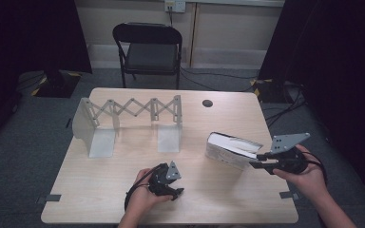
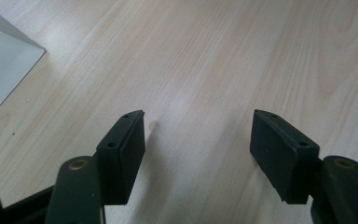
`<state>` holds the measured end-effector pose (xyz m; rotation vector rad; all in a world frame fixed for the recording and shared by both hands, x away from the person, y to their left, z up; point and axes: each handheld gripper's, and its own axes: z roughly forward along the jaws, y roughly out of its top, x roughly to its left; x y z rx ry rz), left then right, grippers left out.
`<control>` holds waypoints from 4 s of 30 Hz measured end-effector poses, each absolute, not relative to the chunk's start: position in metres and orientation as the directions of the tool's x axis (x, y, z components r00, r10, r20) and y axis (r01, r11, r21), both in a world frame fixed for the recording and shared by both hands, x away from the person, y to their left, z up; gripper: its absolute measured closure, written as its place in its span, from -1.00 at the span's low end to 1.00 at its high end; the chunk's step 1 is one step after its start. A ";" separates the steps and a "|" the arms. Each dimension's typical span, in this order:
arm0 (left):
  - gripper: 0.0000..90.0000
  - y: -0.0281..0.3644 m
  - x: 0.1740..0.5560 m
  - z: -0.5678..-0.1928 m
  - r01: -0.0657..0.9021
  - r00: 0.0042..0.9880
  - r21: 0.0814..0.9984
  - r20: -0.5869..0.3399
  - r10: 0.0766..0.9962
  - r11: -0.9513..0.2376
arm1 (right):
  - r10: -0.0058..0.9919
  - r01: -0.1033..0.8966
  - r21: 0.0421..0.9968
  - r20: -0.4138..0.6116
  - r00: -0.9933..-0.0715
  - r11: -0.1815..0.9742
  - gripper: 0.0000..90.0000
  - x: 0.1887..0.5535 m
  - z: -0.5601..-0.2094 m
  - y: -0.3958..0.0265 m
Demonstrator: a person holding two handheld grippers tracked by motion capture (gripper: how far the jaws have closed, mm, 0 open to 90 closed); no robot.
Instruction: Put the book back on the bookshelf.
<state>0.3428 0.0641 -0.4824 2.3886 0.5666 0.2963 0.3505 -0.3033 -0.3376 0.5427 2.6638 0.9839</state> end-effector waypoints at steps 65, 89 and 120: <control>-0.64 0.011 0.388 -0.393 0.309 0.910 0.651 0.009 0.414 -0.693 | 0.368 0.261 0.679 -0.014 -0.930 0.686 0.67 0.337 -0.331 -0.331; -0.46 -0.044 0.388 -0.361 0.163 0.963 0.668 0.053 0.265 -0.726 | 0.362 0.260 0.667 -0.016 -0.932 0.698 0.64 0.338 -0.330 -0.330; 0.15 -0.063 0.373 -0.333 0.135 0.967 0.584 0.097 0.234 -0.800 | 0.542 0.396 0.690 0.006 -0.840 0.606 -0.22 0.352 -0.365 -0.359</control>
